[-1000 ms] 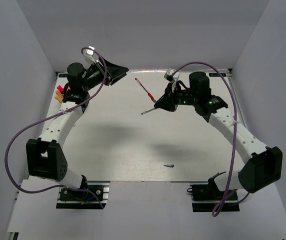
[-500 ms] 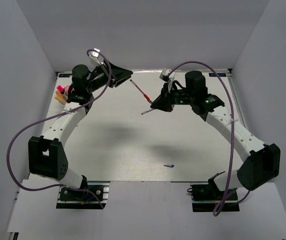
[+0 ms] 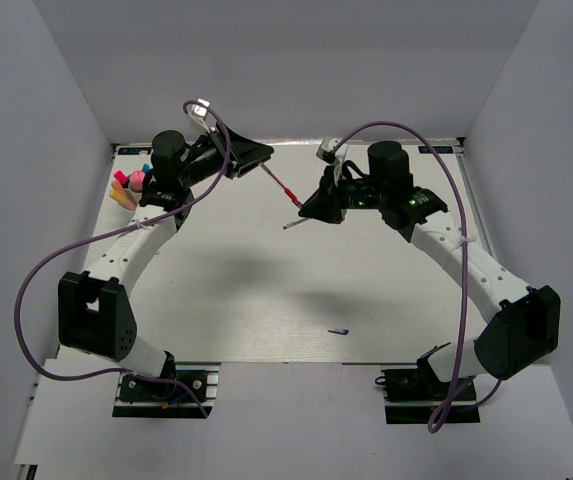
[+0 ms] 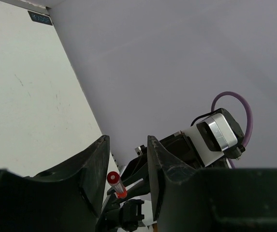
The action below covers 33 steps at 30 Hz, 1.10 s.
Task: Sort the stationery into containers
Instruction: Pass the stationery from the right arm to the left
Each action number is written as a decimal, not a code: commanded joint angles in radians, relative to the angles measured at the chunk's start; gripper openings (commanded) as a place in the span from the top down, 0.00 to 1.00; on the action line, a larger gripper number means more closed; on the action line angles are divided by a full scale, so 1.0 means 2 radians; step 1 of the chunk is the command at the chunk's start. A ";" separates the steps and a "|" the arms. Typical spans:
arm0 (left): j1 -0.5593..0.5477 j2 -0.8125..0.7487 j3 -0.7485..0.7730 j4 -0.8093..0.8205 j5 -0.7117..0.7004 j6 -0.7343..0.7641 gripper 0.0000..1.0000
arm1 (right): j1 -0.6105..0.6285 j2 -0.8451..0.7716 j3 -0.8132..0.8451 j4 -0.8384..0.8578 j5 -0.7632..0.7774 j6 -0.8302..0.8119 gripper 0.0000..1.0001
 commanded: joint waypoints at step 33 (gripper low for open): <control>-0.019 -0.009 0.009 0.006 -0.001 0.036 1.00 | 0.004 0.020 0.025 0.059 0.004 0.079 1.00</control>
